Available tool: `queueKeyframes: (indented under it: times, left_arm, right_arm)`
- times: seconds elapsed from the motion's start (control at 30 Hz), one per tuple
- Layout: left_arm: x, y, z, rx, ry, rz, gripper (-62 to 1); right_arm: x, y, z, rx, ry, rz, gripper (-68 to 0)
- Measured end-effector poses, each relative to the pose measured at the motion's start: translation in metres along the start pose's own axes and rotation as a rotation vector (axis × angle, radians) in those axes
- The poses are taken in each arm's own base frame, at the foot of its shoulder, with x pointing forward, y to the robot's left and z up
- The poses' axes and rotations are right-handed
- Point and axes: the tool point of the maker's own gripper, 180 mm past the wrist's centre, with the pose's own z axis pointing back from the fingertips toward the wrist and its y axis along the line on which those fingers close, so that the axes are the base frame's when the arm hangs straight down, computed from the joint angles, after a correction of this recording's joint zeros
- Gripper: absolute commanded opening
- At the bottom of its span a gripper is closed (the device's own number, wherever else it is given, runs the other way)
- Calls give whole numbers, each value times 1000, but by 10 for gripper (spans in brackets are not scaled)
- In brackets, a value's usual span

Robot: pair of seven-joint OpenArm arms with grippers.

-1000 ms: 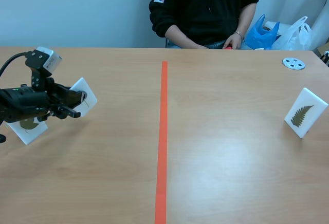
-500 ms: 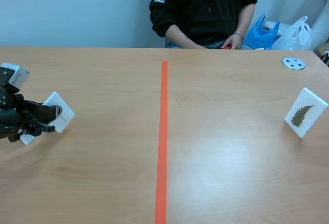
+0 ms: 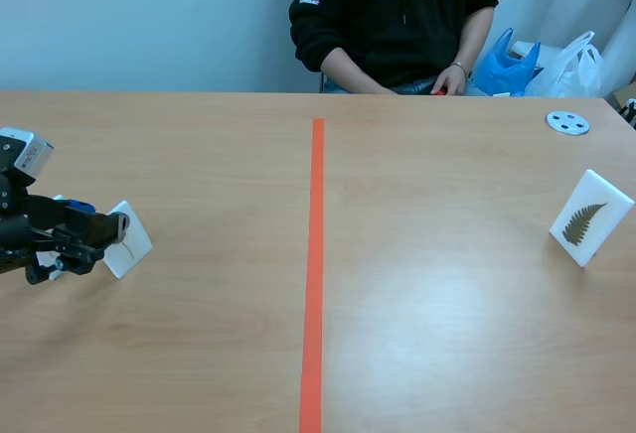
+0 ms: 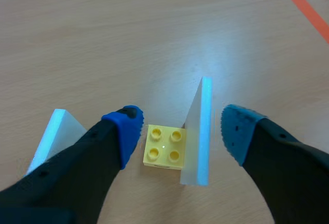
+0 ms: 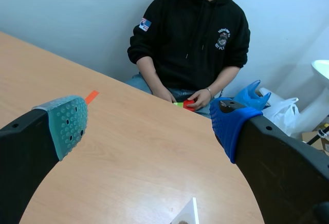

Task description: Sort the leaf by its shape. The table is split by an orange tape line. A compound leaf with several leaflets goes to the left side, a simple leaf with one blade goes to the right side. Return to the home posture when a red brick is placed on the table.

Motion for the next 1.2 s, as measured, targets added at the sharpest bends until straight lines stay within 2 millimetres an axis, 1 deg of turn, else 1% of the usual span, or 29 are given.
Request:
queueKeyframes:
  times: [0.1,0.17,0.2,0.37,0.43,0.47,0.5,0.53,0.6,0.7,0.8,0.93,1.1,1.2]
  left_arm:
    - [0,0,0,0,0,0,-55]
    - [0,0,0,0,-1,0,-10]
    - [1,0,0,0,-3,0,2]
    - [3,-2,-1,-6,-8,-2,9]
    - [8,-9,-1,-24,-18,-20,9]
    - [11,-15,-2,-40,-16,-57,9]
    - [16,-21,-2,-54,-23,-90,9]
    - [26,-28,-1,-68,-48,-109,9]
    - [49,-39,5,-88,-110,-152,9]
    - [86,-54,22,-105,-218,-200,9]
    - [111,-61,45,-106,-286,-240,9]
    - [131,-69,76,-97,-355,-268,9]
    - [156,-90,111,-110,-453,-301,9]
    - [165,-105,127,-125,-493,-308,9]
  right_arm:
    - [0,0,0,0,0,0,-186]
    - [0,0,0,0,0,0,-186]
    - [0,0,0,0,0,0,-186]
    - [0,0,0,0,0,0,-186]
    - [0,0,0,0,0,0,-186]
    - [0,0,0,0,0,0,-186]
    - [0,0,0,0,0,0,-186]
    - [0,0,0,0,0,0,-186]
    - [0,0,0,0,0,0,-186]
    - [0,0,0,0,1,0,-186]
    - [-1,0,0,0,3,0,-186]
    - [-1,0,0,0,3,0,-186]
    - [-1,0,0,0,3,0,-186]
    - [-1,0,0,0,3,0,-186]
